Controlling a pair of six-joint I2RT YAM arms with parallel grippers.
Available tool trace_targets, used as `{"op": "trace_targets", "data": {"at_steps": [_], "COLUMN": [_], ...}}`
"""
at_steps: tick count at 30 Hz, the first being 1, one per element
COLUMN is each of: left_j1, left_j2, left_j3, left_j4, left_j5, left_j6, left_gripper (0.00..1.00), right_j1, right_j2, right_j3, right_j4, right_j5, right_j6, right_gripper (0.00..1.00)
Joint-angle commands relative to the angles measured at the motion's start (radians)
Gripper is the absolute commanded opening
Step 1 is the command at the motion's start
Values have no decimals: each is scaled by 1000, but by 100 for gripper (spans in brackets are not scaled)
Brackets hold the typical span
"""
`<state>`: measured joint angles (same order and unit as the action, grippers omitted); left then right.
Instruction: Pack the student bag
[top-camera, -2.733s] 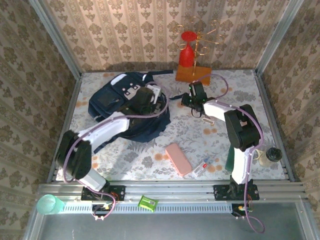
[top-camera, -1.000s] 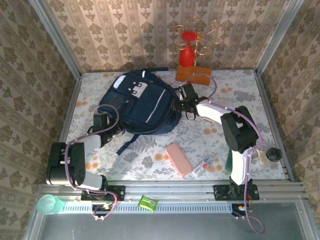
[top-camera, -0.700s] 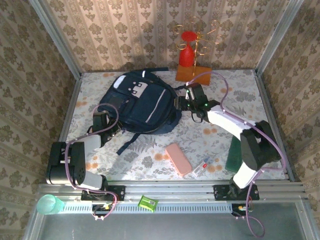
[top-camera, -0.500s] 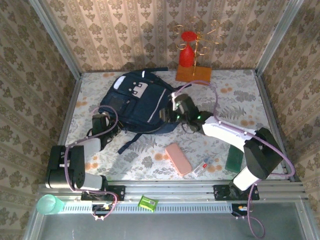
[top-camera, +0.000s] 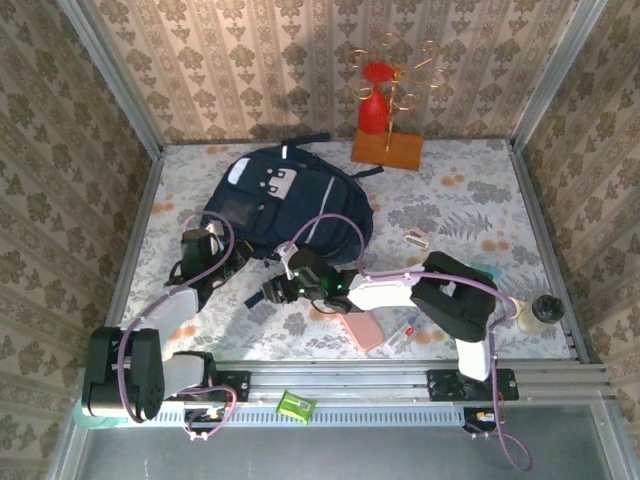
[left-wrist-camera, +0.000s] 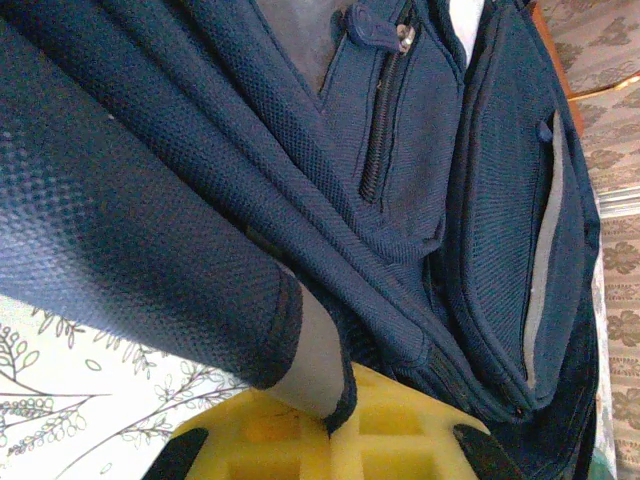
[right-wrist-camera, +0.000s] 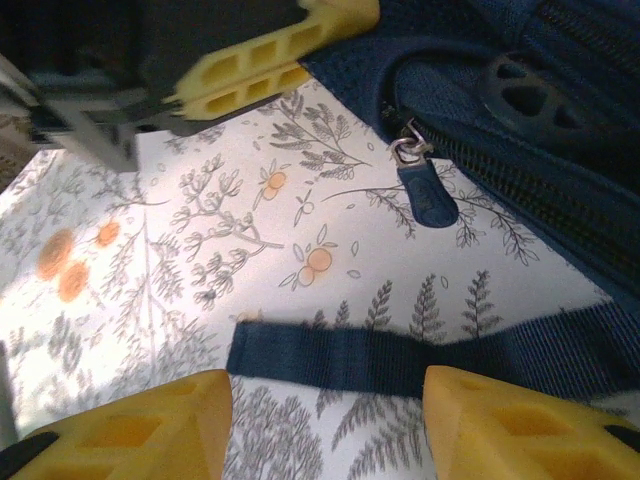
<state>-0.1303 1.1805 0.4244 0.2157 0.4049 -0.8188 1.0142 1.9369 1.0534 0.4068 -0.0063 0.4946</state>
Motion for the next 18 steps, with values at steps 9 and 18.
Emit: {"op": "trace_targets", "data": {"at_steps": [9,18], "left_j1": [-8,-12], "left_j2": [-30,-26], "left_j3": [51,47], "left_j4": [15,23], "left_j5": [73,74], "left_j6": [22,23], "left_gripper": [0,0], "right_j1": [37,56], "right_j2": [205,261], "right_j3": [102,155], "right_j4": [188,233], "right_j5": [296,368], "right_j6": [27,-60], "right_gripper": [56,50]}}
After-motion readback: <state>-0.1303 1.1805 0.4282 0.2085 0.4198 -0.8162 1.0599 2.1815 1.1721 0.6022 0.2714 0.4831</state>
